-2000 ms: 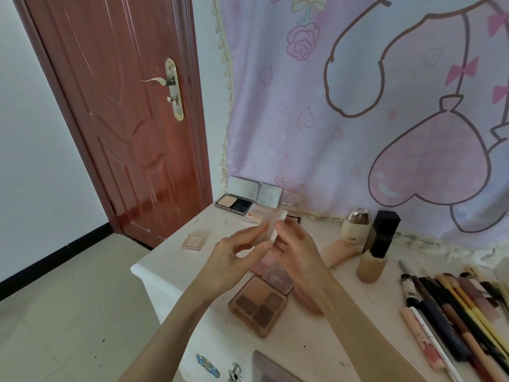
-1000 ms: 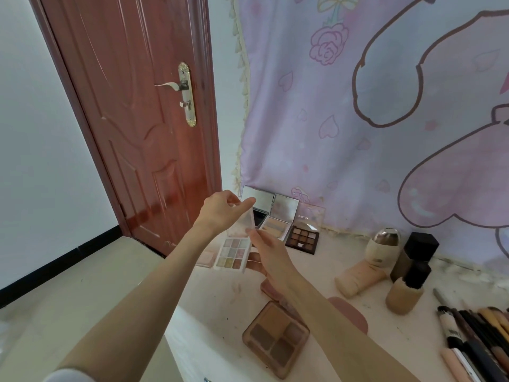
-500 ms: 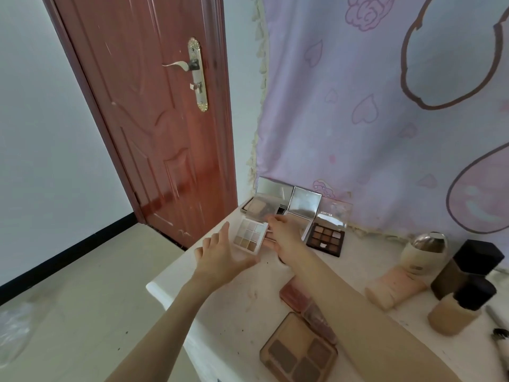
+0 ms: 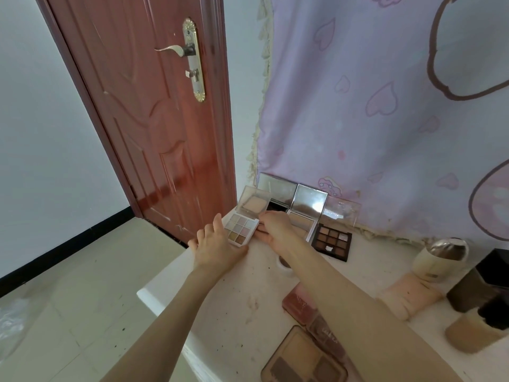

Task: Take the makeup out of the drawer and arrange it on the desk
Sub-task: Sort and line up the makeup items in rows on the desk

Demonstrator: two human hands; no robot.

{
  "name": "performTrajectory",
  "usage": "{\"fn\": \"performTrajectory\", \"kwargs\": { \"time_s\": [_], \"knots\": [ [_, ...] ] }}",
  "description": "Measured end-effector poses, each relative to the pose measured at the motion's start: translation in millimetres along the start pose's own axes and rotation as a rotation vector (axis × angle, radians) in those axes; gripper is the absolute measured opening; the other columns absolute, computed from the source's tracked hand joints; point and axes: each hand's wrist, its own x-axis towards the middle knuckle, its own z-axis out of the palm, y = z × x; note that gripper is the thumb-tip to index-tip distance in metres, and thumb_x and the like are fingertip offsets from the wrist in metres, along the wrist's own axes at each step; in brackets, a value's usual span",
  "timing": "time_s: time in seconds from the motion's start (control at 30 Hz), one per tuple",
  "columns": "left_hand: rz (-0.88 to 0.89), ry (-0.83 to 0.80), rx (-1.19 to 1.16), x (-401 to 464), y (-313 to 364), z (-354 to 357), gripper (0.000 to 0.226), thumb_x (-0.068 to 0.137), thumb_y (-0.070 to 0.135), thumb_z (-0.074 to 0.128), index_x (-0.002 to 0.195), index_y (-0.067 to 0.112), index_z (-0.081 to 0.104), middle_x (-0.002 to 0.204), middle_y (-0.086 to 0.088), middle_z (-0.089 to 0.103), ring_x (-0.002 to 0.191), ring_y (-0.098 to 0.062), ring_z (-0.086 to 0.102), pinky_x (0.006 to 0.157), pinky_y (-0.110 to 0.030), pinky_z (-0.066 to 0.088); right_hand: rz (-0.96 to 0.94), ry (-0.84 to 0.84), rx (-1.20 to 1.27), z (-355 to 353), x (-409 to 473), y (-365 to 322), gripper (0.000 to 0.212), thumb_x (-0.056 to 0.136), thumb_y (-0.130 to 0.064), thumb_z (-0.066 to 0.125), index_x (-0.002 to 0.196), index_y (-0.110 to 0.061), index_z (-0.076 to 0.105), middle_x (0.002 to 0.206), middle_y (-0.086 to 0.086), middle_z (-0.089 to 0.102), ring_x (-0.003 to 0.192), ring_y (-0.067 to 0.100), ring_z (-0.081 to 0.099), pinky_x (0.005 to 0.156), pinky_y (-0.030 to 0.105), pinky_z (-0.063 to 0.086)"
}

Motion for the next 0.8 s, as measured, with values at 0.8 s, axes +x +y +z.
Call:
{"fn": "performTrajectory", "kwargs": {
  "time_s": [0.8],
  "knots": [
    [0.241, 0.042, 0.061, -39, 4, -8, 0.069, 0.087, 0.046, 0.054, 0.144, 0.023, 0.022, 0.147, -0.003, 0.028, 0.135, -0.024, 0.019, 0.107, -0.044, 0.018, -0.630, 0.039, -1.082, -82, -67, 15, 0.026, 0.094, -0.012, 0.048, 0.114, -0.010, 0.065, 0.118, 0.005, 0.062, 0.106, 0.016, 0.055, 0.085, 0.017, 0.036]
  ]
}}
